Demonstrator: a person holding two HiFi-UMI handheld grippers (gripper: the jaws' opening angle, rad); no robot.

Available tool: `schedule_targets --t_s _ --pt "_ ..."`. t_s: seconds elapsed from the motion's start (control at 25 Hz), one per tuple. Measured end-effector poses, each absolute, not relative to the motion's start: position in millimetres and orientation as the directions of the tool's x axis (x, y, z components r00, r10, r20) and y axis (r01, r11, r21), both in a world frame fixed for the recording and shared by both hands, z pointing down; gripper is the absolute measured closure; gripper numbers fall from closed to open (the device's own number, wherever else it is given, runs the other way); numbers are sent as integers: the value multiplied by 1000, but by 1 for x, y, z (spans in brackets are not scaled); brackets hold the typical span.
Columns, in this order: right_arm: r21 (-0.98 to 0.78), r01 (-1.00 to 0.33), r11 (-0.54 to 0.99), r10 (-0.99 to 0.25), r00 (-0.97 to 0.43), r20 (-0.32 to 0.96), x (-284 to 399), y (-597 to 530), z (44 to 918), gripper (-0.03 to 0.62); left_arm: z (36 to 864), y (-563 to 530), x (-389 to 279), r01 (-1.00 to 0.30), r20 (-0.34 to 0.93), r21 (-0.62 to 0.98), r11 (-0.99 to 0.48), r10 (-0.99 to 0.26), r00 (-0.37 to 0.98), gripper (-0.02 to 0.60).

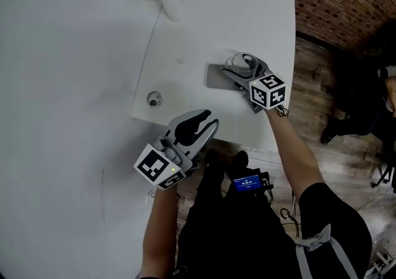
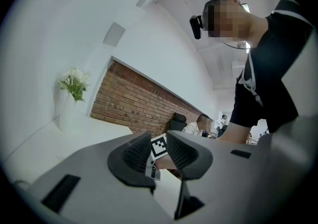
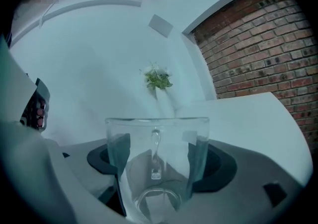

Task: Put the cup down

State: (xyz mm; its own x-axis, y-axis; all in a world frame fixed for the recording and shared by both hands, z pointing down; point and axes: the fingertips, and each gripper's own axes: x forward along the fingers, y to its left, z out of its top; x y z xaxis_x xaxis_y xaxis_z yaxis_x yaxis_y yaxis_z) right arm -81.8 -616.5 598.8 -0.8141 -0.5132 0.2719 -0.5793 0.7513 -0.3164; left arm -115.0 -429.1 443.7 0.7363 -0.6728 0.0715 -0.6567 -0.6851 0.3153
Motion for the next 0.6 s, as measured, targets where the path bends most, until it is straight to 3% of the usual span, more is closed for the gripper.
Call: schedule_targets --t_s 0.6 --pt "-47 -551 833 -497 -783 374 -82 -601 614 178 450 -428 -119 -651 77 338 -679 -670 738 477"
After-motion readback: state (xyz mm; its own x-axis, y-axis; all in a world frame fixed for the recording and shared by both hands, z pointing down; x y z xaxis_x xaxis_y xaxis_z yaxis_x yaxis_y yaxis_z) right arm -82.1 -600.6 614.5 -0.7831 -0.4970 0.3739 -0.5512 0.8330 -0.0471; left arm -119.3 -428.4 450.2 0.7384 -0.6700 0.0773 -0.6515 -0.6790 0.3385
